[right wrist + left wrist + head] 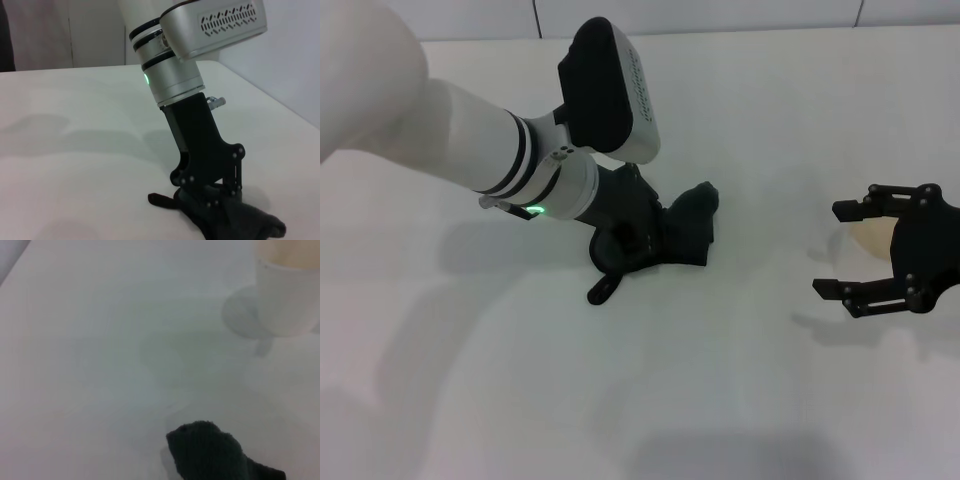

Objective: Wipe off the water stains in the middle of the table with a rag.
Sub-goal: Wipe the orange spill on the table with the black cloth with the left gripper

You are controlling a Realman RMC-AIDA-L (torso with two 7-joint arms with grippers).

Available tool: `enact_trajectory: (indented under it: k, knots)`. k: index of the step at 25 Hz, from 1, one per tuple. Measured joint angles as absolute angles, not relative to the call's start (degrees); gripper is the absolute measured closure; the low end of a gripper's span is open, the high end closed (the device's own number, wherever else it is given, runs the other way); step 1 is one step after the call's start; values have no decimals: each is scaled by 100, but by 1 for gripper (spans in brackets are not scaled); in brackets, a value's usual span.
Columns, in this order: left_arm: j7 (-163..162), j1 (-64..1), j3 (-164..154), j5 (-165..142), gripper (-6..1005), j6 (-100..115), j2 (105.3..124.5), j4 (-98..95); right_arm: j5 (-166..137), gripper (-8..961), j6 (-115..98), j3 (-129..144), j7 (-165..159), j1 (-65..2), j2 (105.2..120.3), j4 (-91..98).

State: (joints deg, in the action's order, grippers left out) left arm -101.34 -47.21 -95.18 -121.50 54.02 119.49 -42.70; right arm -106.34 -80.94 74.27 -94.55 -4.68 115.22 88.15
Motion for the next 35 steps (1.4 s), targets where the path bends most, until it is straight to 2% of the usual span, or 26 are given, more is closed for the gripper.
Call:
enact_trajectory:
  k: [21, 35]
  knots:
    - [-10067, -4828, -10868, -11424, 897, 5780, 11979, -4597, -10634, 100, -8095, 7444, -9457, -457, 11522, 8845]
    - [-10059, -4862, -10610, -11913, 897, 5343, 11957, -4578, -10613, 99, -8104, 7488, -9505, -420, 11522, 8851]
